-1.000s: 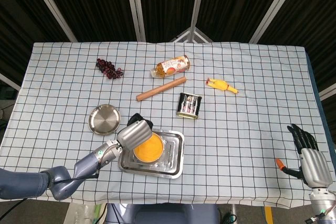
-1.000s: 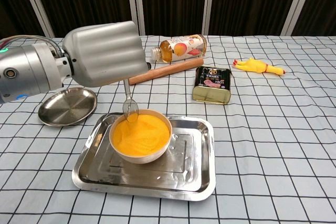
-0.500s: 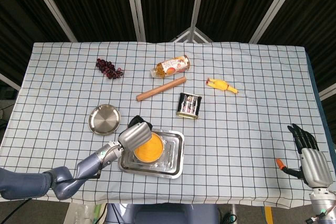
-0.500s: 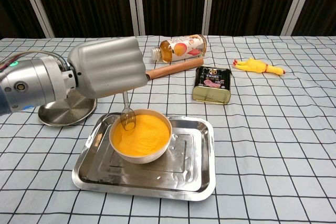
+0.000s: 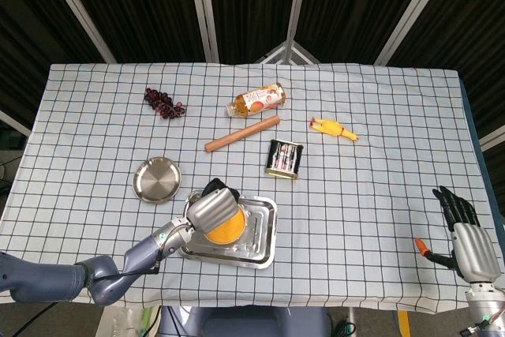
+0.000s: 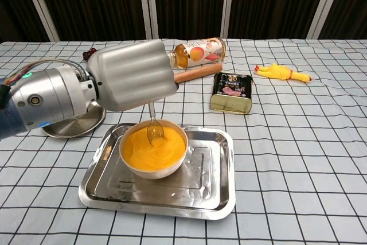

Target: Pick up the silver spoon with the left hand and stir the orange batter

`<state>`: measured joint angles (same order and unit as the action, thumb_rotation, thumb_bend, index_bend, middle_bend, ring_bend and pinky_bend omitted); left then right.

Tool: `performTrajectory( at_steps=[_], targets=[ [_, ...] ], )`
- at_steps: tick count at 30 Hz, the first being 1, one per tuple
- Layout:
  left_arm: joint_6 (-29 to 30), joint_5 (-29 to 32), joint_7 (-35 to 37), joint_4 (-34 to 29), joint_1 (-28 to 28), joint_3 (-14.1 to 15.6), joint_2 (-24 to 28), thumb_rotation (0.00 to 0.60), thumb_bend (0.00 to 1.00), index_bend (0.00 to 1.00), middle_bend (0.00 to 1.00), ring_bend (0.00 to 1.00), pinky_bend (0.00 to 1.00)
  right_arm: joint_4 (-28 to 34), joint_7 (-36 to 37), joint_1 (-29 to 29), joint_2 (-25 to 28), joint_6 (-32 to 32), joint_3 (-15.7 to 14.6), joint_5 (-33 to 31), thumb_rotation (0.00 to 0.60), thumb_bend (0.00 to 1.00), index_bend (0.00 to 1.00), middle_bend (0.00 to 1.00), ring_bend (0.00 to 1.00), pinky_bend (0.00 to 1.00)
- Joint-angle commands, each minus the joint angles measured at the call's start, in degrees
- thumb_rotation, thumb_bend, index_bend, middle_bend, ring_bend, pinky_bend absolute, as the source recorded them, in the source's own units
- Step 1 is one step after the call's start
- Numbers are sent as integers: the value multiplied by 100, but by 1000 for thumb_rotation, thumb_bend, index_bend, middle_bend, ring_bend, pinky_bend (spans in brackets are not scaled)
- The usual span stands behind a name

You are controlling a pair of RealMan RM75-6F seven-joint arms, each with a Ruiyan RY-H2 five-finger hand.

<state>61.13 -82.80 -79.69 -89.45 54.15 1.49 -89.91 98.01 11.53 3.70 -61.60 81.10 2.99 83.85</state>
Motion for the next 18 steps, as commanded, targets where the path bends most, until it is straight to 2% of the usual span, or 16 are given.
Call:
performTrajectory(
  at_steps=[1, 10, 18],
  targets=[
    [33, -36, 7, -68, -25, -30, 25, 600, 572, 780, 1000, 1000, 1000, 2, -11, 0, -1, -2, -3, 2, 600, 339, 0, 0, 0, 0],
    [62, -55, -5, -355, -87, -103, 234, 600, 572, 780, 1000, 1000, 1000, 5, -16, 3, -3, -6, 1, -6, 600, 340, 0, 0, 0, 0],
    [-55, -41, -50, -395, -90, -130, 94, 600, 572, 780, 1000, 1000, 1000, 10, -14, 3, -1, -8, 4, -16, 600, 339, 0, 0, 0, 0]
  ],
)
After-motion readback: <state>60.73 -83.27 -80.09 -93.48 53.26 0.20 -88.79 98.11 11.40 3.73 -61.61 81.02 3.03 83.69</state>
